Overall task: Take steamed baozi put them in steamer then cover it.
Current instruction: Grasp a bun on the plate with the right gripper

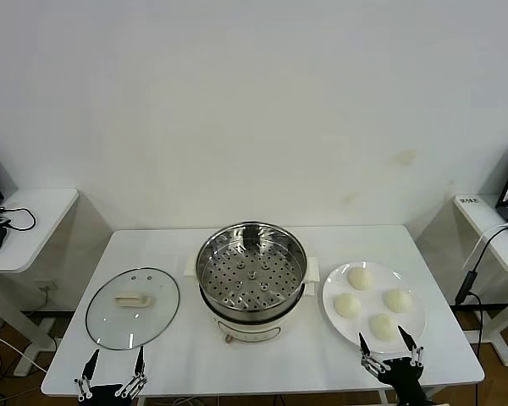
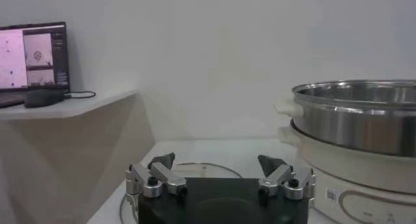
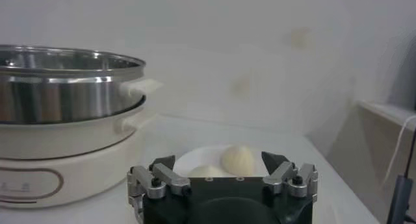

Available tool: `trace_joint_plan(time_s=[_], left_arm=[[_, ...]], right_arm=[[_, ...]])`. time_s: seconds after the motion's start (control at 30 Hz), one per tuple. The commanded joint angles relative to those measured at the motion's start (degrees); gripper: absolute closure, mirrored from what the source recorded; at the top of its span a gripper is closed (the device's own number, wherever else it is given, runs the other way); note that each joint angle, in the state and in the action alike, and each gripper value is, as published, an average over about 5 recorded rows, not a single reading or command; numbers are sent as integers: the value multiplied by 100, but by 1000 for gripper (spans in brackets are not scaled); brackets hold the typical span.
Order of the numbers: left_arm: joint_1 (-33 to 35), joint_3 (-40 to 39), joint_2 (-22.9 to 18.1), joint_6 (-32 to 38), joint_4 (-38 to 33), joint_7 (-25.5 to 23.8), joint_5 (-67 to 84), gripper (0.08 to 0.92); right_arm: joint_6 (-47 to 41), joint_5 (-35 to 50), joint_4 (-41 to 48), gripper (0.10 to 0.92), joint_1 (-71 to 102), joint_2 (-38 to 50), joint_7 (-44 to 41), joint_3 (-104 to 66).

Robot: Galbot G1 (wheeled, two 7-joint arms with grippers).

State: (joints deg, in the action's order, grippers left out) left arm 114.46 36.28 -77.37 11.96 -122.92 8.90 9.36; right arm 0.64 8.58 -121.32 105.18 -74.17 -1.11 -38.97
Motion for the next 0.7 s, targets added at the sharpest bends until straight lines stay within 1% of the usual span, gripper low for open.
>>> trace_joint_plan(time_s=[0.03,0.13,0.23,0.37,0.5,0.7], left_arm=[[-53,12,29,-800,-187,56,-465,177],[-85,77,29,-819,-232,17,-589,177],[-86,152,33,-833,-311,-201,-783,177],[-118,202,19,-867,-384,-409,-994,177],[-141,219,-1,-870,-438,-457,-1106,177],[-127,194,-50,-854,-527,-493,-1268,177]], right_arm=[[-85,-691,-3,202,-97,49,-26,-112],[-233,-1202,13,203,-237,155,27,-234],[-436,-1754,70,203,-515,403,74,-427],[-804,-2469,232,202,-1055,982,-98,-670],[-1202,-2872,427,203,-1635,1805,-640,-802],[-1357,-3346,1069,203,-2635,3140,-2002,-683]])
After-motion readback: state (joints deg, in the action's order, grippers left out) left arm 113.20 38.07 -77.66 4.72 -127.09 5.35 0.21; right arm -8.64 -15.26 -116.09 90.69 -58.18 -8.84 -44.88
